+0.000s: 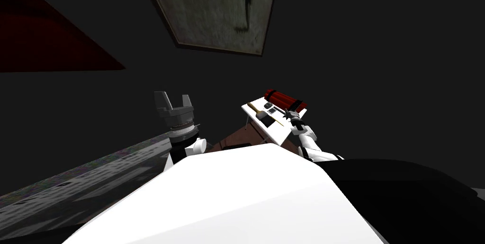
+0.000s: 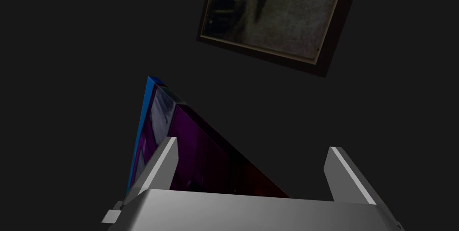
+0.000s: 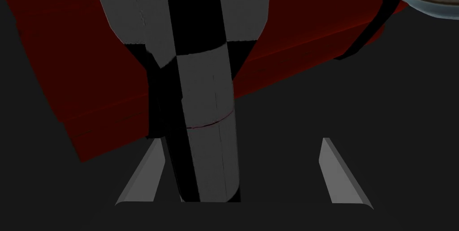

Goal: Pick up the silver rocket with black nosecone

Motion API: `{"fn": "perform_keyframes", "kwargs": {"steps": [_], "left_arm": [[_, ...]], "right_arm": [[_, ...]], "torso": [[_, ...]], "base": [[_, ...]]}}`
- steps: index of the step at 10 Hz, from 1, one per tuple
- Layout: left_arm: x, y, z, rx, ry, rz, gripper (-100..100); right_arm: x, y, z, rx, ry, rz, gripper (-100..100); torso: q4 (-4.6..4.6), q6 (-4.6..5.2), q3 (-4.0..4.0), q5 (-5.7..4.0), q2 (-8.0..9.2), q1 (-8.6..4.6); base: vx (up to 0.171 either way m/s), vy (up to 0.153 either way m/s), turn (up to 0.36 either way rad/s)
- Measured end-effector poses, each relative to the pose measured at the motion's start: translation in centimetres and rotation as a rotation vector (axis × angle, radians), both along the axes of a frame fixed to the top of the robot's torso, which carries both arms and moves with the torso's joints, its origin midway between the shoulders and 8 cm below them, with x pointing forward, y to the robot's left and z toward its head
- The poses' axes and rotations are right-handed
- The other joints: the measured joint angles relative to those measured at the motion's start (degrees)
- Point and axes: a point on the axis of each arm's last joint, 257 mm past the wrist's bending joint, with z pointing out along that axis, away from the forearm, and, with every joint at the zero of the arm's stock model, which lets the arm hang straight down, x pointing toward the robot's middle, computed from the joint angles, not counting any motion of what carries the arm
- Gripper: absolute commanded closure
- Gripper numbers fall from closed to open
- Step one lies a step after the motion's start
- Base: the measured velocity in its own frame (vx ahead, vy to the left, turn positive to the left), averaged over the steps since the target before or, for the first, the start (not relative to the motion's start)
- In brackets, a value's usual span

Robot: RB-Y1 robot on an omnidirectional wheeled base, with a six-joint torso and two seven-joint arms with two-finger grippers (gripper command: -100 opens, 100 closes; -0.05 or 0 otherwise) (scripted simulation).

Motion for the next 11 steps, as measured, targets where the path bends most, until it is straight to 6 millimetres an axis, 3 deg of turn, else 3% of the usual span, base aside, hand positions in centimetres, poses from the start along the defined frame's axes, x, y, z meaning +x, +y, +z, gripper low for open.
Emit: {"fn": "perform_keyframes", "kwargs": {"steps": [2, 4, 6, 7, 11], "left_arm": [[0.0, 0.0, 0.0, 0.0, 0.0, 0.0, 0], [0.0, 0.0, 0.0, 0.0, 0.0, 0.0, 0], [0.0, 0.0, 0.0, 0.0, 0.0, 0.0, 0], [0.0, 0.0, 0.0, 0.0, 0.0, 0.0, 0], [0.0, 0.0, 0.0, 0.0, 0.0, 0.0, 0]], "right_arm": [[1.4, -0.2, 1.6, -0.015, -0.015, 0.024, -100], [1.0, -0.6, 0.6, -0.006, 0.002, 0.013, -100], [1.8, -1.1, 1.6, -0.019, -0.005, 0.028, -100], [1.8, -1.1, 1.6, -0.019, -0.004, 0.028, 100], [1.8, -1.1, 1.6, -0.02, -0.004, 0.028, 100]], "torso": [[-0.01, 0.0, -0.02, 0.0, -0.03, 0.04], [0.0, 0.0, 0.01, -0.02, 0.03, -0.08], [0.0, 0.0, 0.0, 0.0, 0.0, 0.04], [0.0, 0.0, 0.01, -0.01, 0.02, -0.03], [0.01, 0.01, 0.03, -0.05, 0.05, -0.15]], "base": [[0.019, 0.031, -0.062], [0.009, 0.019, -0.11], [0.013, 0.03, -0.056], [0.0, 0.0, 0.0], [0.0, 0.0, 0.0]]}}
